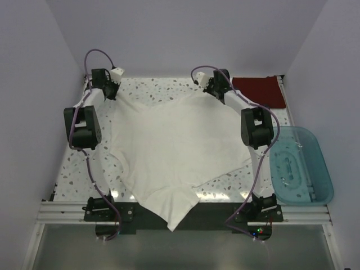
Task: Fold and stack the t-shirts
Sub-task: Flatten the tshirt out, then fold the tshirt
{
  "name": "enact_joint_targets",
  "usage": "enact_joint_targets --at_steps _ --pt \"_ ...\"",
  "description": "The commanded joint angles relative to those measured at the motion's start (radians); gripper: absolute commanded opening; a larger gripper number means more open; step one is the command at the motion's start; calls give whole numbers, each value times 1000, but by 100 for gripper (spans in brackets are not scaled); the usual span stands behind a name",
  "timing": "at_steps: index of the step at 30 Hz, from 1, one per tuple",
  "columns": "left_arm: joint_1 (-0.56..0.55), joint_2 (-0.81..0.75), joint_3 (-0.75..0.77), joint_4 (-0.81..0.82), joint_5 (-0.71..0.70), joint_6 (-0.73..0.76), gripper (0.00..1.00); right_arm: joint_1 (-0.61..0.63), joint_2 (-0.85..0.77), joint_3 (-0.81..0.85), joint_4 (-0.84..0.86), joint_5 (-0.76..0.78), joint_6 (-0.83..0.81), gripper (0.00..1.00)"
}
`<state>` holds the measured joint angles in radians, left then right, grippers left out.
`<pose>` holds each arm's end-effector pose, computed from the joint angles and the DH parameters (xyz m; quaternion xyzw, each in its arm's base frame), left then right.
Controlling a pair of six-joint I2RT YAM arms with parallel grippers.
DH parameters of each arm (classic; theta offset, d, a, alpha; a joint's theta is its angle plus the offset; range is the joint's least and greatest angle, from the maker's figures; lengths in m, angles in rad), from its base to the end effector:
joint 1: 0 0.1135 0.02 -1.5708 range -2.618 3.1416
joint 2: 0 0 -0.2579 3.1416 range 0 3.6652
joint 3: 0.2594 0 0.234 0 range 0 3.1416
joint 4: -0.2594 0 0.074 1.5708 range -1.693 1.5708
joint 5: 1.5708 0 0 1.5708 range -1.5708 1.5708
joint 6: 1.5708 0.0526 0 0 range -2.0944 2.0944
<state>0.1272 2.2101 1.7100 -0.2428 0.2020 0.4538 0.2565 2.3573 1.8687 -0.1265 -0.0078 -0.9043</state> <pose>0.4909 0.0521 0.1798 0.1881 0.8922 0.0262 0.4099 0.5163 0.1358 0.1694 -0.4884 0.7416 -0.1431 0.4371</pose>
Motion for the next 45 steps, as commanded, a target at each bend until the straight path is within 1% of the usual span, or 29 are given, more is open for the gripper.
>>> enact_joint_targets --at_steps 1,5,10,11,12,13,14,15,17,18,20,21,22,24,25,26,27,28,29,30,31,33,34,36,38,41,42,44,45 --pt "2 90 160 -26 -13 -35 0 3 38 142 48 45 -57 0" --pt "-1 172 272 -26 -42 -29 0 6 112 219 76 124 -53 0" --pt "-3 230 338 33 -130 -47 0 13 189 306 159 218 -35 1" --pt "-3 234 356 40 -131 -47 0 15 212 343 160 232 -31 13" --pt "-3 237 361 48 -142 -56 19 18 224 363 160 262 -30 28" --pt "-3 237 376 50 -145 -66 32 20 230 400 153 279 -27 59" --pt "-3 237 420 40 -145 -72 51 20 232 417 145 290 -19 69" --pt "-3 235 445 30 -147 -84 57 18 226 428 137 311 -19 78" --pt "-3 195 488 -30 -128 -87 61 18 202 452 70 315 5 80" --pt "-1 169 484 -55 -95 -87 61 18 154 446 48 315 14 82" --pt "-1 65 413 -134 -53 -87 62 18 82 379 -24 304 31 84" --pt "-1 -11 378 -200 -12 -66 62 18 7 351 -92 299 42 86" --pt "-1 -50 306 -232 2 -60 62 18 -28 310 -152 243 53 87" --pt "5 -152 229 -292 48 -58 62 18 -117 268 -249 223 79 92" --pt "9 -182 159 -353 65 -58 62 20 -136 250 -365 195 91 92" --pt "12 -208 122 -380 73 -60 62 18 -154 247 -433 148 102 92" --pt "12 -255 85 -406 97 -61 61 21 -177 241 -538 135 111 93" --pt "12 -276 18 -464 111 -52 61 20 -187 239 -600 114 119 93" --pt "12 -295 -15 -489 117 -43 59 20 -194 241 -664 74 116 93" --pt "14 -315 -50 -512 135 -43 59 20 -200 238 -717 63 116 93" --pt "15 -351 -119 -548 148 -37 58 20 -211 225 -805 52 117 93" --pt "14 -394 -182 -588 172 -17 57 18 -219 213 -898 29 113 92" --pt "15 -406 -247 -614 174 -11 56 15 -227 187 -968 14 116 91" --pt "14 -441 -311 -633 174 9 54 12 -251 149 -1027 9 110 87" --pt "14 -466 -394 -630 156 16 53 9 -288 60 -1058 9 104 86" --pt "15 -494 -472 -613 110 6 53 6 -320 -71 -1055 18 99 84" --pt "15 -491 -487 -598 82 -1 53 1 -332 -100 -1044 26 99 81" --pt "20 -475 -513 -579 63 -7 53 1 -337 -184 -1026 51 99 80" --pt "20 -442 -513 -572 27 -15 53 0 -334 -210 -1012 61 104 79"
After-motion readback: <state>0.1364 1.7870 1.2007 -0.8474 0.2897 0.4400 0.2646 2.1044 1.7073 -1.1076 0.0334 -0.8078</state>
